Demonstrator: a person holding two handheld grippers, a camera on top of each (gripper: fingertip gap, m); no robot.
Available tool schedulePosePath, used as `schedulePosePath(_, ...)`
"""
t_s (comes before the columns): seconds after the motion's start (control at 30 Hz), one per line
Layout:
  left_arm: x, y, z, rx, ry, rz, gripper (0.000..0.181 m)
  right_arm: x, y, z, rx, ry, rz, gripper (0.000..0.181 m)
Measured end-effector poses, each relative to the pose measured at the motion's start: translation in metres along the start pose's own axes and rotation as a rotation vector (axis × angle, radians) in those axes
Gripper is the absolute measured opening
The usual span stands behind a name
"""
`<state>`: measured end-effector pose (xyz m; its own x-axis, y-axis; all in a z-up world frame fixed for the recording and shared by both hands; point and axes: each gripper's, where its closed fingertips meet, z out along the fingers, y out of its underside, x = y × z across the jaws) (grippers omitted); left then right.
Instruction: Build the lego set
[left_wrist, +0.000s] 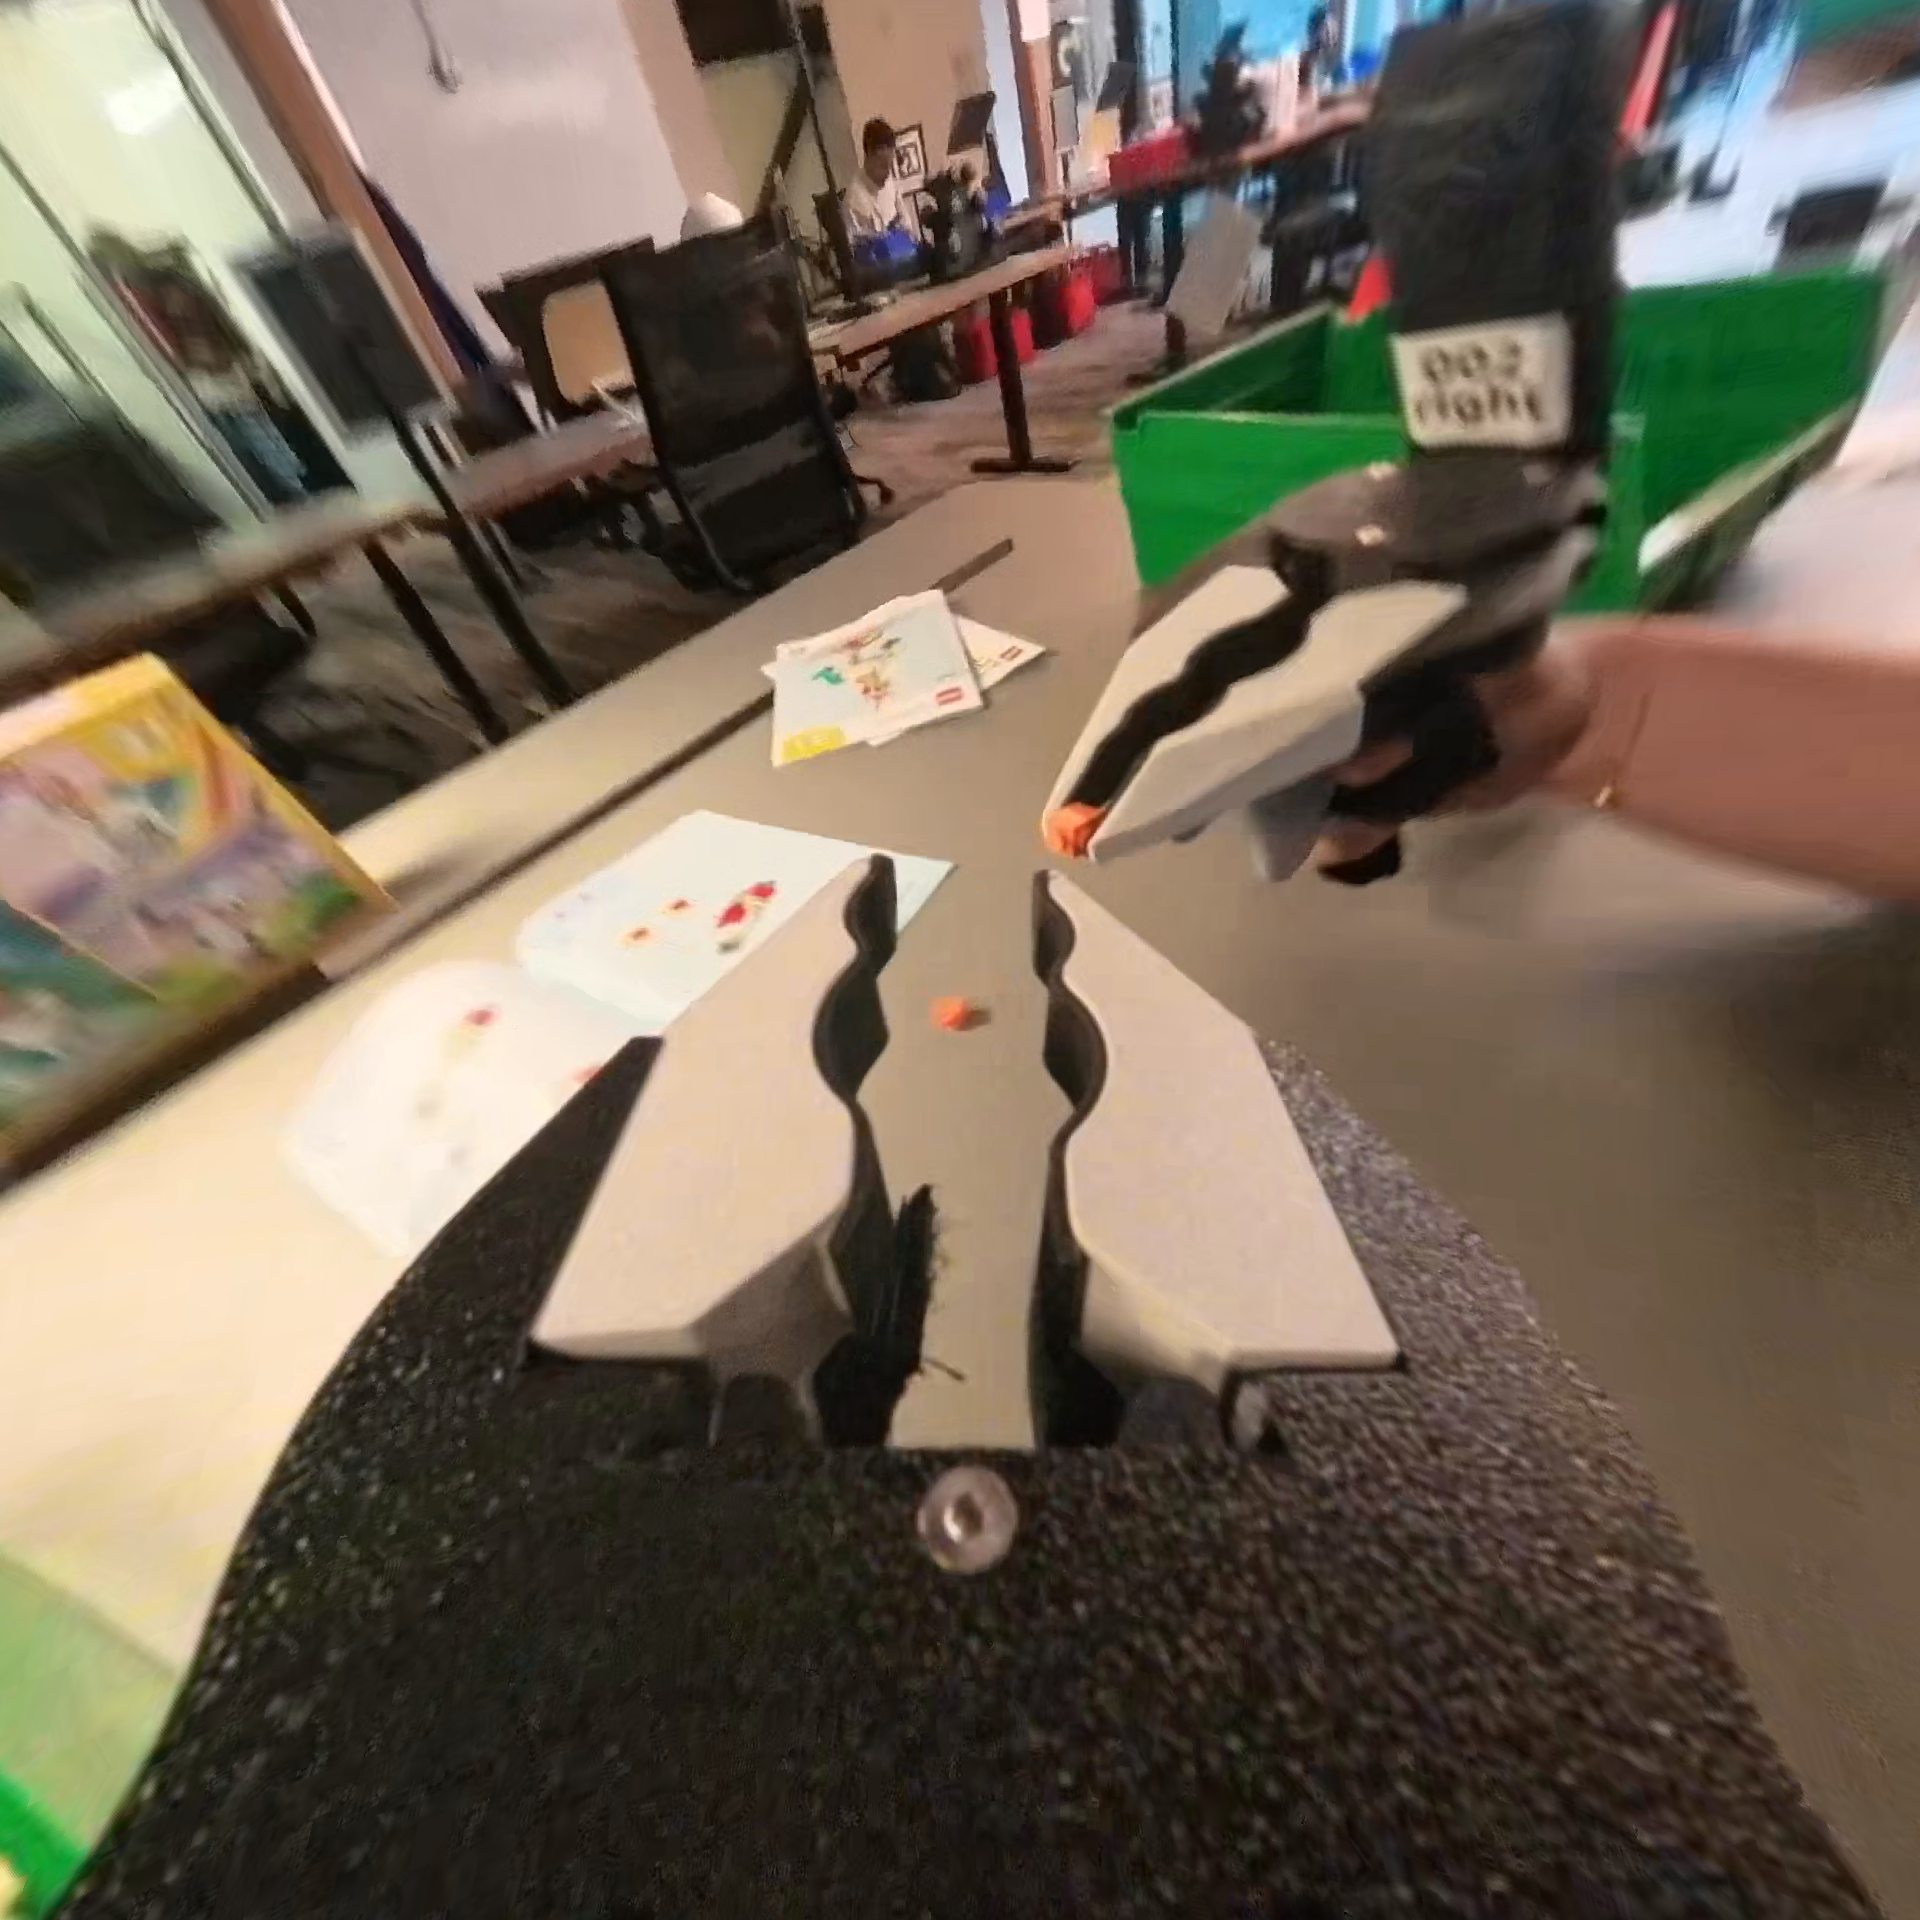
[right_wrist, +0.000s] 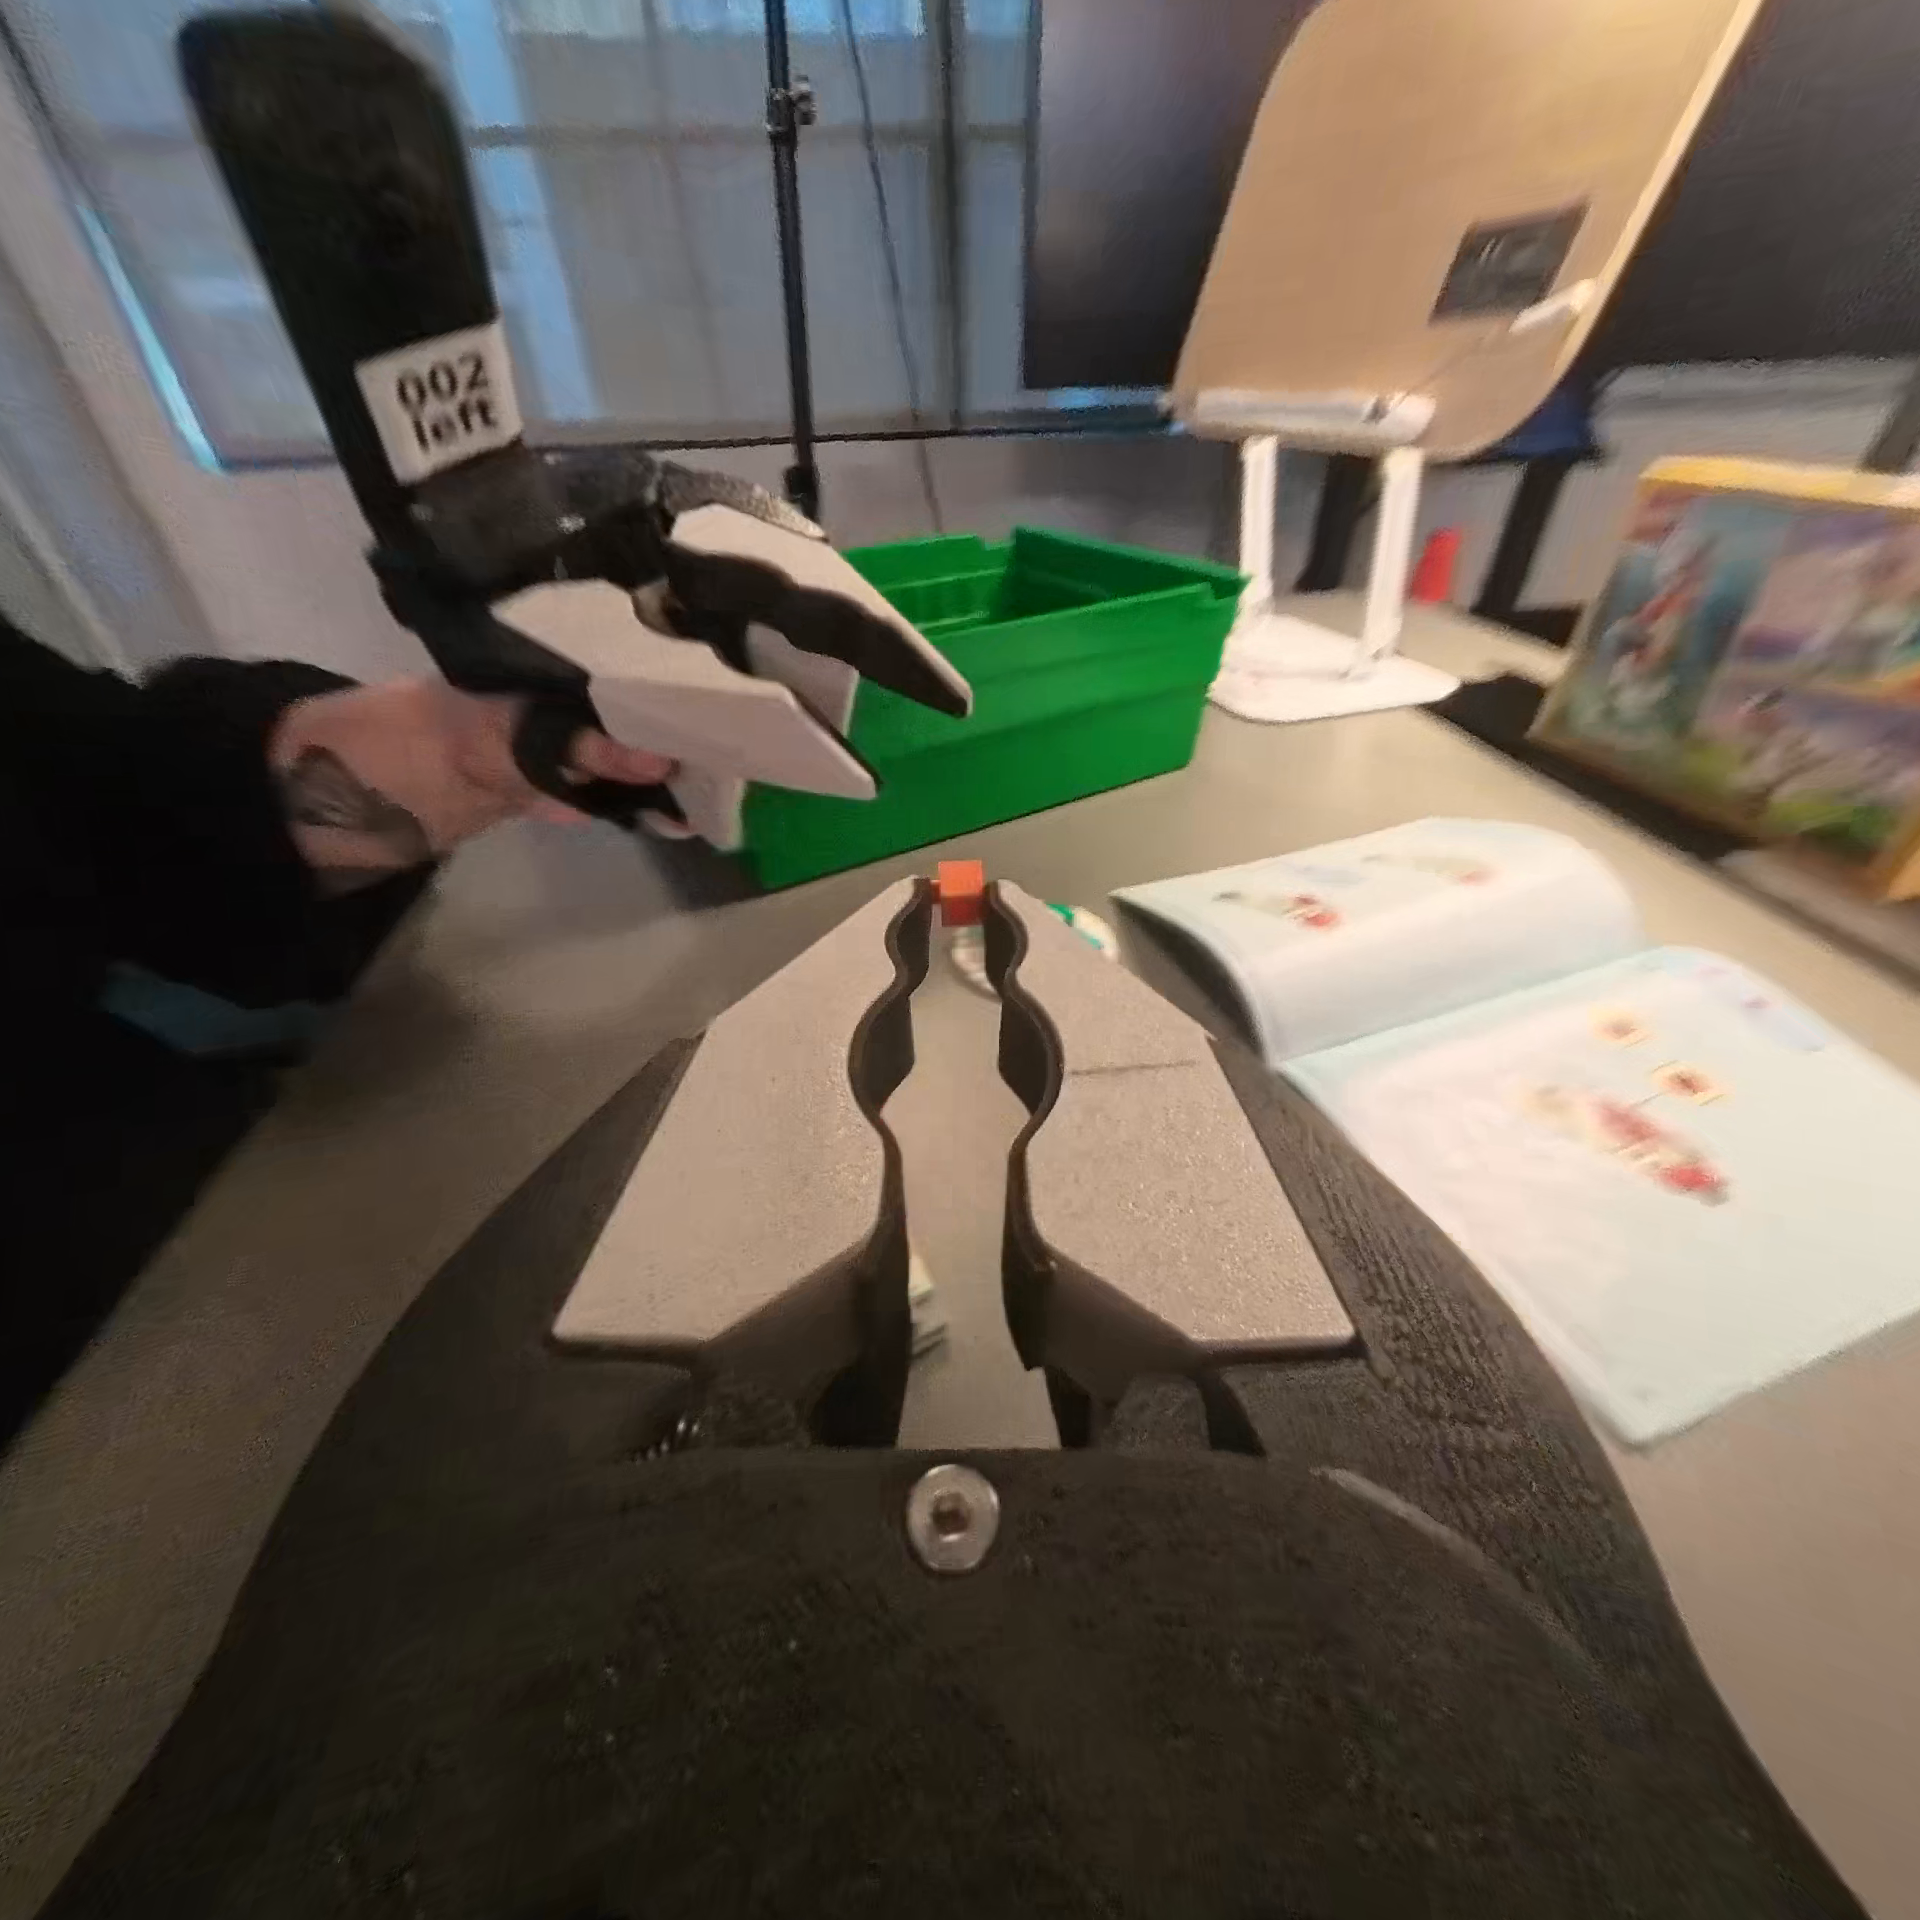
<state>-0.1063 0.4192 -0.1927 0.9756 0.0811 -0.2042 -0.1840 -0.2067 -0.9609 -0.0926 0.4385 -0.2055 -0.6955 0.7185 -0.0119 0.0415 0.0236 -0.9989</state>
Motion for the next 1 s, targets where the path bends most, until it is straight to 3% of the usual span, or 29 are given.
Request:
schedulePosePath(0.13, -0.017, -0.007, -0.009, -0.017, -0.068, -0.147, 0.018, -0.001, -0.015, 0.002, 0.054, 0.126, -0.255, 0.008)
schedulePosePath(0.33, 0.003, -0.021, -0.012, 0.009, 0.182, -0.509, 0.044, -0.027, -0.039, 0.007, 0.174, 0.138, -0.451, 0.008)
schedulePosePath(0.53, 0.019, -0.037, -0.020, 0.069, 0.306, -0.533, 0.039, -0.034, -0.048, 0.005, 0.223, 0.126, -0.462, 0.008)
schedulePosePath(0.67, 0.028, -0.042, -0.021, 0.079, 0.403, -0.629, 0.040, -0.033, -0.051, 0.003, 0.215, 0.213, -0.608, 0.008)
schedulePosePath(0.8, 0.029, -0.037, -0.016, 0.048, 0.397, -0.635, 0.035, -0.037, -0.050, 0.006, 0.184, 0.289, -0.785, 0.008)
schedulePosePath(1.0, 0.031, -0.034, -0.015, 0.037, 0.422, -0.646, 0.014, -0.038, -0.047, 0.007, 0.177, 0.313, -0.843, 0.008)
